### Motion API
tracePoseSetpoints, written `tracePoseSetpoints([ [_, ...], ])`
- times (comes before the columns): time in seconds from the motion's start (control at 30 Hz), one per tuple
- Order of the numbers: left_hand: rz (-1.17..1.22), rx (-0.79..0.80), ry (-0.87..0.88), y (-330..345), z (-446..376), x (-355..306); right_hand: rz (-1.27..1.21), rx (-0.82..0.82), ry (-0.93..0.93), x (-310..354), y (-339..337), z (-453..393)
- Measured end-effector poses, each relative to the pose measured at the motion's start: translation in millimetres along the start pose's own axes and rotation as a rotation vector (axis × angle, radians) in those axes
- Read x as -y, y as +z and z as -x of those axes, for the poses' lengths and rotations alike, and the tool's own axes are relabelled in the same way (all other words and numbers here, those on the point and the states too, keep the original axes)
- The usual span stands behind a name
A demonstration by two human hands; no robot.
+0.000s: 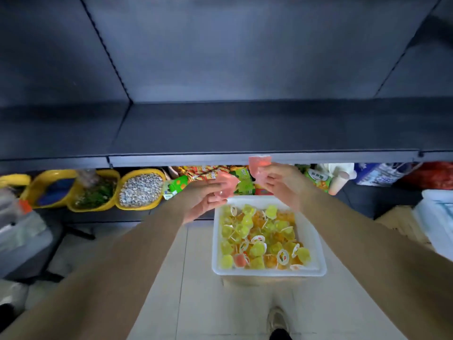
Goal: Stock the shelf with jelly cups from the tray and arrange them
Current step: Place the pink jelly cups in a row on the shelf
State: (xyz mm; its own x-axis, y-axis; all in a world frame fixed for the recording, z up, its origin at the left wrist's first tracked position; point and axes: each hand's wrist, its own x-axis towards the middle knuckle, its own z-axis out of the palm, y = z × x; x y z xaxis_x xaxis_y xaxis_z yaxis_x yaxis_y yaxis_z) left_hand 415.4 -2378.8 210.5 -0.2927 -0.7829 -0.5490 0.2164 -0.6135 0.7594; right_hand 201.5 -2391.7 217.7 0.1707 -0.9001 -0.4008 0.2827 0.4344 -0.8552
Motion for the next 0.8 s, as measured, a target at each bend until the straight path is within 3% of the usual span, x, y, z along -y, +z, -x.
tracePoseSetpoints([
  [0.2, -0.277, -0.017, 0.299, 1.7, 126.1, -129.0, -0.03, 0.034, -0.25, 115.5, 127.0, 79.4],
  [0.4, -0.343, -0.1, 0.623, 7.6, 205.0, -240.4, 0.069, 0.099, -0.467, 221.9, 210.3, 121.3],
  [0.6, -0.309, -0.336, 0.78, -5.0, 206.8, -327.5, 0.097, 0.125, -0.617, 289.5, 258.4, 102.9],
  [0.8, -0.323, -0.356, 0.873, -16.8, 144.8, -401.6, 0.129, 0.042, -0.685, 329.8, 279.9, 16.8],
])
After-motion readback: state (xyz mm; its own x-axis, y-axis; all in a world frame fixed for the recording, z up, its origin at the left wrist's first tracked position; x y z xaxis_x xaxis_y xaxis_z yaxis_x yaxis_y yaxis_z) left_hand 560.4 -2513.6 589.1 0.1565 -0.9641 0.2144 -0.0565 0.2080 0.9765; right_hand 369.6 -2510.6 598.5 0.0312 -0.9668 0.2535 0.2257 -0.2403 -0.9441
